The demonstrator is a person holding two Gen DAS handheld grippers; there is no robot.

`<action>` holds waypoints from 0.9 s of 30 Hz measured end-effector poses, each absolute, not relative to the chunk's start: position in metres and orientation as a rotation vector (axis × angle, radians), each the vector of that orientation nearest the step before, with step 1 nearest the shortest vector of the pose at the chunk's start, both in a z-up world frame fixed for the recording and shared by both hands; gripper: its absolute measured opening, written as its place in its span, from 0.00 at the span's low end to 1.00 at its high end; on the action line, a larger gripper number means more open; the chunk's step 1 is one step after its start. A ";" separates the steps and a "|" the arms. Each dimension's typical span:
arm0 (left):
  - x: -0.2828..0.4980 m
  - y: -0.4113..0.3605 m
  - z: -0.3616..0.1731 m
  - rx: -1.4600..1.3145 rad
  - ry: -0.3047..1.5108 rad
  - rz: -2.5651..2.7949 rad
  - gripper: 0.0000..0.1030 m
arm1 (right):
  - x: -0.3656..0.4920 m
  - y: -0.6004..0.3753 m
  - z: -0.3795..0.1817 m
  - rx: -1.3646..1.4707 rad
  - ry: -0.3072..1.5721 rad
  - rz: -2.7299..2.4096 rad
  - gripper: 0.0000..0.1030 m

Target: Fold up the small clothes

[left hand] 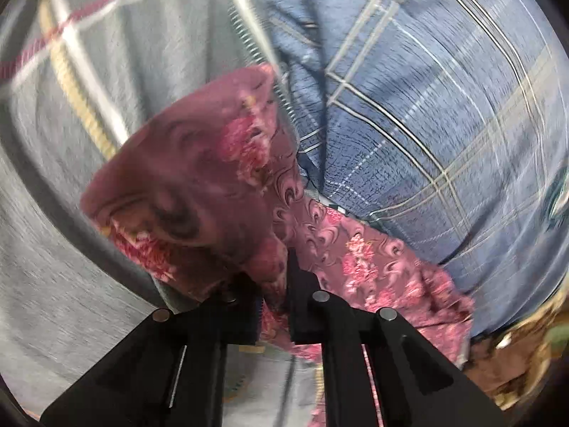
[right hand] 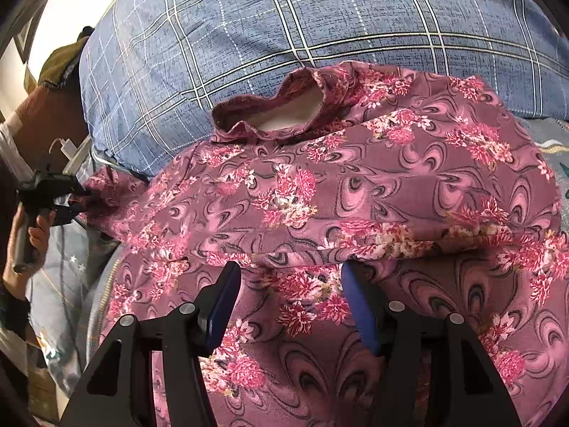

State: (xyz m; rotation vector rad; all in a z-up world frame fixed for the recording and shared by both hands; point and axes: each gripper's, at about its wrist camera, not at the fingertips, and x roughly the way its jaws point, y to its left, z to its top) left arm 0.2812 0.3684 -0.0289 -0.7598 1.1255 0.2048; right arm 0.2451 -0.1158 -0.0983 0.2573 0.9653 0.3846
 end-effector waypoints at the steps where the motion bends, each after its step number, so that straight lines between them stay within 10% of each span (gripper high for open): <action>1: 0.281 0.369 -0.029 -0.775 1.117 0.206 0.06 | 0.245 -0.117 -0.098 0.263 0.965 0.387 0.59; 27: 0.262 0.114 0.041 -0.826 1.012 -0.224 0.05 | 0.204 -0.203 -0.068 0.401 0.926 0.335 0.60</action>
